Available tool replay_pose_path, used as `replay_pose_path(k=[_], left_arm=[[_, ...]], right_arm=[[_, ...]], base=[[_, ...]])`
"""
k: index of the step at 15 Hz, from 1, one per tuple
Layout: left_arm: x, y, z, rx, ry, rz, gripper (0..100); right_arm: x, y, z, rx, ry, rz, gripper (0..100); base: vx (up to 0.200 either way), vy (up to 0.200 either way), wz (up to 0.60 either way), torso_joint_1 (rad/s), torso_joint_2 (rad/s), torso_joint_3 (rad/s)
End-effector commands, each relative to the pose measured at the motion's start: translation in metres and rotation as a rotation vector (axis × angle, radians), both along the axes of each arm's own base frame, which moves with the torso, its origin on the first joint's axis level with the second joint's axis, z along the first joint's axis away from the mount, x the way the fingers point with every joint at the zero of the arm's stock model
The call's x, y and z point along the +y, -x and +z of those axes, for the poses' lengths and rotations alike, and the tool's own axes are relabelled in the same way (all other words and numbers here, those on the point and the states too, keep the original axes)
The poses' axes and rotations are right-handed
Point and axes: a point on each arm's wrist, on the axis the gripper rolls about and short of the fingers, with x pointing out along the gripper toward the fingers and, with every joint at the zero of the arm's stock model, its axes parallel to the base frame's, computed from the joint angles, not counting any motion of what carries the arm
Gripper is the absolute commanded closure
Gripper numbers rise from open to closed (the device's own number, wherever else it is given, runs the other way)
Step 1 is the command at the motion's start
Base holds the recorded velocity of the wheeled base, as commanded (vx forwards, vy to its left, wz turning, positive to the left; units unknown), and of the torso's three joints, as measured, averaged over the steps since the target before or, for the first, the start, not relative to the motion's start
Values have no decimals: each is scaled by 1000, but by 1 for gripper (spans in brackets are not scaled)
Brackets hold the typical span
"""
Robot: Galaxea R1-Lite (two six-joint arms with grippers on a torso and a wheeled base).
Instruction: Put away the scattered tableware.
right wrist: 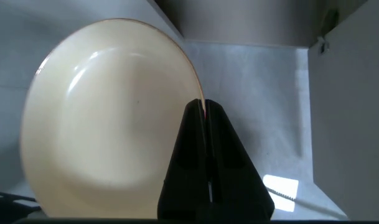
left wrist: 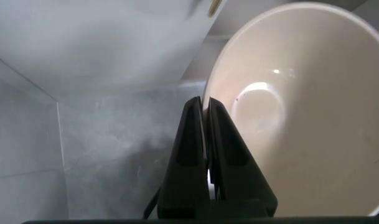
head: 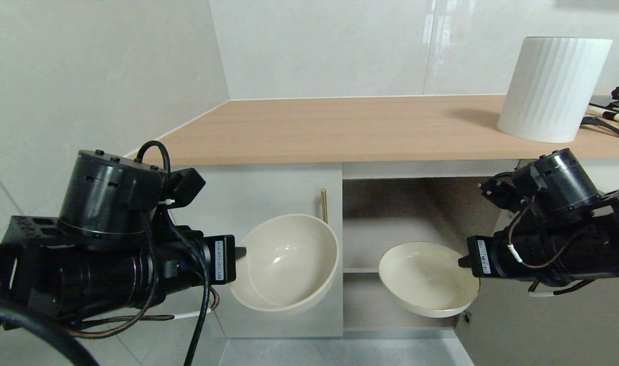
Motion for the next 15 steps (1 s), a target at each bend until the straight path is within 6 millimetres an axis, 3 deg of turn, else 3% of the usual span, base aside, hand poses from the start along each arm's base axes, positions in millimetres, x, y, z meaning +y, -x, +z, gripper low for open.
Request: replay_pose_path(k=[1,11,15], left_arm=[[0,0,0,-1,1,0,100],[0,-1,-1,1,-2,0,100],[-1,-2,-1,-2,-12,-7,100]], right_arm=[[0,0,-1,2,0,1,100],[4,-7,-12,10,12,6,100],[11,-39,-42,28,29,-25,100]], base=[[0,0,0,12,256,203],[0,0,0,-6,30,30],[0,0,0,0,41,21]])
